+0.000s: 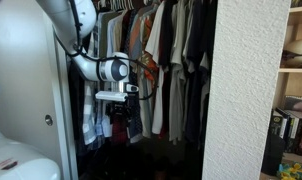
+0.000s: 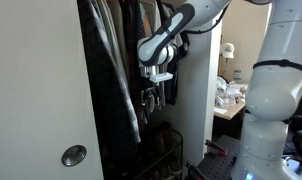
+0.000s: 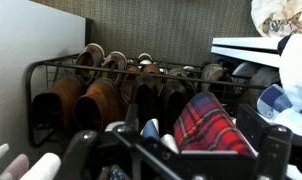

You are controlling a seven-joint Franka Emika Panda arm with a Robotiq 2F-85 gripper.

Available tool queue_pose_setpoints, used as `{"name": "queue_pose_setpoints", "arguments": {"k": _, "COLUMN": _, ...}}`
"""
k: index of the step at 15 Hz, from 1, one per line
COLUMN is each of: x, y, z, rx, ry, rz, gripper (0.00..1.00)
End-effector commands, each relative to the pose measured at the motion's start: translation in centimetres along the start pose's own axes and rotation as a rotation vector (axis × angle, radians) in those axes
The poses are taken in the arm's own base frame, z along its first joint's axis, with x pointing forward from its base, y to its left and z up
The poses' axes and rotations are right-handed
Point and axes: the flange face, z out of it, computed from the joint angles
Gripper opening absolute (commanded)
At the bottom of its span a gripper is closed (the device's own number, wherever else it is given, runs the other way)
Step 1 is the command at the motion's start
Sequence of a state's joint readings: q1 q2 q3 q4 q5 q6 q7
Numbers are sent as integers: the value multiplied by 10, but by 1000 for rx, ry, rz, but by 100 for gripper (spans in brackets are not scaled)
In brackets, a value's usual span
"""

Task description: Move the shoe on the shoe rack to the left

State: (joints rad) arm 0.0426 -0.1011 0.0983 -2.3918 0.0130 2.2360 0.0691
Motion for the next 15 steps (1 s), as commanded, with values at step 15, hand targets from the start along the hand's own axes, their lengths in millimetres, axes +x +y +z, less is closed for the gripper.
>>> {"name": "queue_pose_setpoints", "arguments": {"k": 15, "x": 82, "y": -6, "z": 135, "rx": 36, "ry": -146, "rz": -13, "gripper": 100}}
